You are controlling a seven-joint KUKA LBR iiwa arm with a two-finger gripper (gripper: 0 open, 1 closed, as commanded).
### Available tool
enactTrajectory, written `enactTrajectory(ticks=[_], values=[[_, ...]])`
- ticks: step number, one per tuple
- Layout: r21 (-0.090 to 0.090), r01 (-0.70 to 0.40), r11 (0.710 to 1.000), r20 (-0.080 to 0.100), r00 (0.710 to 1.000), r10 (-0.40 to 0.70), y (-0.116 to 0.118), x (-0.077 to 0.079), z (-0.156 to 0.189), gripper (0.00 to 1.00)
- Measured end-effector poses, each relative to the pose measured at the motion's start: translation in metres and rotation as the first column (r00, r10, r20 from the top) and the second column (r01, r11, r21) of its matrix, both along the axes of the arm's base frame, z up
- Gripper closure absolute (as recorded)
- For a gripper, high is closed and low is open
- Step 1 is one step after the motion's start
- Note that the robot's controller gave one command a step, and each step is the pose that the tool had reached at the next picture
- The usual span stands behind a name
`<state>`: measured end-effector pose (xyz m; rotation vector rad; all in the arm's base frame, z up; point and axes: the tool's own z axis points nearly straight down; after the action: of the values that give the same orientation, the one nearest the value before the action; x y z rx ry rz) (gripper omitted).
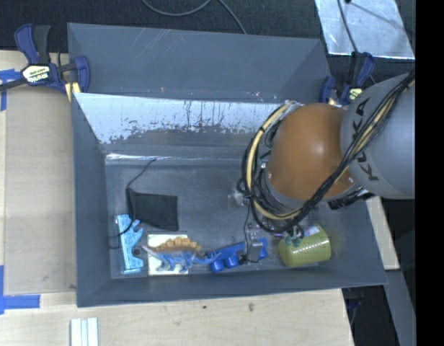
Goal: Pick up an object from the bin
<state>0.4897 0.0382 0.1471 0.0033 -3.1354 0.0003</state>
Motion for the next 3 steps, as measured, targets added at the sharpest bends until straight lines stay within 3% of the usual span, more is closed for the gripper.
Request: enactTrajectory(ticks=[1,2,3], values=[[0.001,0.001,1.0,0.009,1.0,-0.001,0.0,0.002,0.004,0.0],[0.0,-0.115,0.993,0.006,0.993,0.115,0.02,-0.001,-0.055,0.0],[0.0,-0.143,0.99,0.007,0.99,0.143,0.024,-0.001,-0.055,0.0]])
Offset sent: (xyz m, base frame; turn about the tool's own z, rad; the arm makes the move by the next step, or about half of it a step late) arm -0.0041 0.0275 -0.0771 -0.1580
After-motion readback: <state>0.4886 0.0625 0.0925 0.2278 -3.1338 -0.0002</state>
